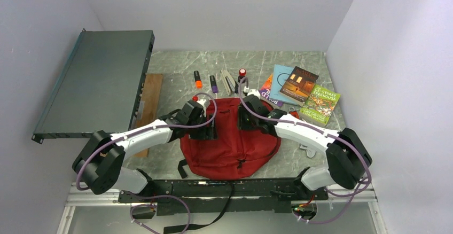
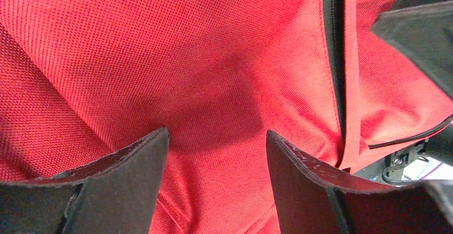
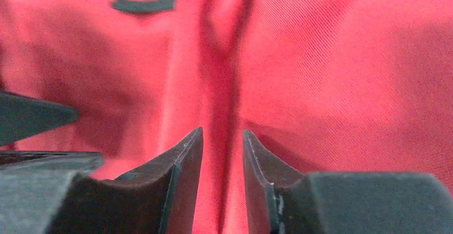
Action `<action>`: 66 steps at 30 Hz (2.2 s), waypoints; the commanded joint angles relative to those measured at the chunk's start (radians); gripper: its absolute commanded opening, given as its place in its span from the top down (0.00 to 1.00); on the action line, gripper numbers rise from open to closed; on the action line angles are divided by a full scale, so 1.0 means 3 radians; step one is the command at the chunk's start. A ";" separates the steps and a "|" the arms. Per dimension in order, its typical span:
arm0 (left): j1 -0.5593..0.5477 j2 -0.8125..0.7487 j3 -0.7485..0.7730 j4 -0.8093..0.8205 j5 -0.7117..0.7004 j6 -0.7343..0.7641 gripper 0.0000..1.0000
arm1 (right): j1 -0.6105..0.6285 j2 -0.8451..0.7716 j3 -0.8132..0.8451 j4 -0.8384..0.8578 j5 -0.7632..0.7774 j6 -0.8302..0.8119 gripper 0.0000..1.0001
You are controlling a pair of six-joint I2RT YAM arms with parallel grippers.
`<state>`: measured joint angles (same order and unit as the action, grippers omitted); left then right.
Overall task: Pack the student bag
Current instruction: Unzip the student bag at the center of the board.
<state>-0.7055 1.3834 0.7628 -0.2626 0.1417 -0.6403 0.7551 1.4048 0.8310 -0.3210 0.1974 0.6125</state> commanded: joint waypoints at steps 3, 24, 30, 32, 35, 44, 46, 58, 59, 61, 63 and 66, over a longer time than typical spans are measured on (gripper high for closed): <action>0.0009 -0.0195 -0.0260 0.0403 0.0002 -0.0097 0.29 | -0.0091 0.0157 0.0685 0.0189 -0.0517 -0.0297 0.55; 0.0122 -0.0373 -0.0599 0.0690 0.0318 -0.0220 0.29 | -0.0544 0.1083 0.1013 0.1105 -0.2624 -0.2587 0.46; 0.0139 -0.0404 -0.0629 0.0729 0.0371 -0.0242 0.29 | -0.0543 0.1155 0.0983 0.1111 -0.2446 -0.2616 0.46; 0.0138 -0.0390 -0.0632 0.0768 0.0410 -0.0263 0.29 | -0.0541 0.1181 0.0975 0.1127 -0.2301 -0.2619 0.46; 0.0138 -0.0368 -0.0625 0.0768 0.0435 -0.0264 0.29 | -0.0543 0.1246 0.1021 0.1088 -0.2245 -0.2684 0.46; 0.0142 -0.0403 -0.0585 0.0716 0.0427 -0.0250 0.29 | -0.0538 0.1342 0.1105 0.0879 -0.2337 -0.2793 0.45; 0.0140 -0.0403 -0.0575 0.0709 0.0428 -0.0250 0.29 | -0.0540 0.1360 0.1091 0.0908 -0.2138 -0.2757 0.47; 0.0138 -0.0333 -0.0477 0.0657 0.0420 -0.0226 0.29 | -0.0570 0.1108 0.0886 0.1210 -0.2079 -0.1901 1.00; 0.0139 -0.0328 -0.0458 0.0658 0.0426 -0.0228 0.29 | -0.0576 0.1080 0.0831 0.1248 -0.2071 -0.1730 1.00; 0.0139 -0.0311 -0.0426 0.0690 0.0467 -0.0235 0.28 | -0.0611 0.1058 0.0804 0.1267 -0.2071 -0.1438 1.00; 0.0138 -0.0273 -0.0378 0.0796 0.0592 -0.0254 0.27 | -0.0677 0.1080 0.0842 0.1217 -0.2199 -0.1160 1.00; 0.0138 -0.0136 -0.0242 0.0850 0.0755 -0.0314 0.27 | -0.0836 0.1118 0.0805 0.1326 -0.2499 -0.0821 0.91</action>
<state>-0.6662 1.3029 0.6163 -0.0662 0.2924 -0.7055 0.5556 1.7668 1.0779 -0.0067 -0.4442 0.1764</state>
